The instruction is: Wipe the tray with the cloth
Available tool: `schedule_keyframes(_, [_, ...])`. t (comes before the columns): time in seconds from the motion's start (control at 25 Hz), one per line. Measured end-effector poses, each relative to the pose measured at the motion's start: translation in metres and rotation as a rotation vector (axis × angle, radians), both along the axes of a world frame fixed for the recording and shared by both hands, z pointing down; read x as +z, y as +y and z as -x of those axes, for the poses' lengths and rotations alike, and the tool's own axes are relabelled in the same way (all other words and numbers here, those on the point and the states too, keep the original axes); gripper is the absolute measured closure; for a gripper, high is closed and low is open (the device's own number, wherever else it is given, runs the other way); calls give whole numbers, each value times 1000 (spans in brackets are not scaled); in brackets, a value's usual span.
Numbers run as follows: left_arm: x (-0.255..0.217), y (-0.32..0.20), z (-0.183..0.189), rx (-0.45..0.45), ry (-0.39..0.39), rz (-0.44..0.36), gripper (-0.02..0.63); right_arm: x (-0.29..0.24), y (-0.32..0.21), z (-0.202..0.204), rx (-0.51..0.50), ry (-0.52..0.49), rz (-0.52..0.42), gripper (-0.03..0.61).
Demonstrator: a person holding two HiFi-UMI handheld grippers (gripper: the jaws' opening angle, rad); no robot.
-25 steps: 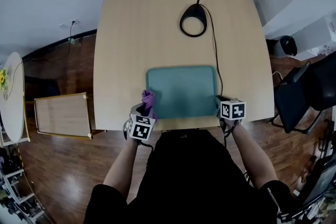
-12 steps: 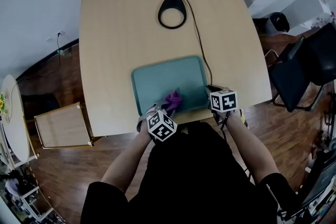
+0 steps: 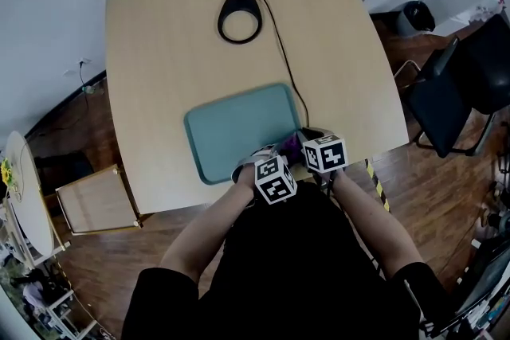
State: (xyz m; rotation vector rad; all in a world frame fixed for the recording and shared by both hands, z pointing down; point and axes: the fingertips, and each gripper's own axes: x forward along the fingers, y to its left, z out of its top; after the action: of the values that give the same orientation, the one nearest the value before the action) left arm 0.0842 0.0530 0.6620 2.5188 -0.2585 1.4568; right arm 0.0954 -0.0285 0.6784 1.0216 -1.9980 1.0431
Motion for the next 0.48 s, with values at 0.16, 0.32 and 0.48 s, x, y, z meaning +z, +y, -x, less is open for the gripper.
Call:
schedule_keyframes(0.16, [2,2,-6,37,-11,8,499,1,2,-1,-4,-9,10,552])
schedule_keyframes(0.32, [-2,2,-2,-12,25,30,499,3,2,-2,-11,-12,13,552])
schedule_keyframes(0.48, [-10,-6,15,-33,36,21,499,4,3,-1,-13,-15,21,552])
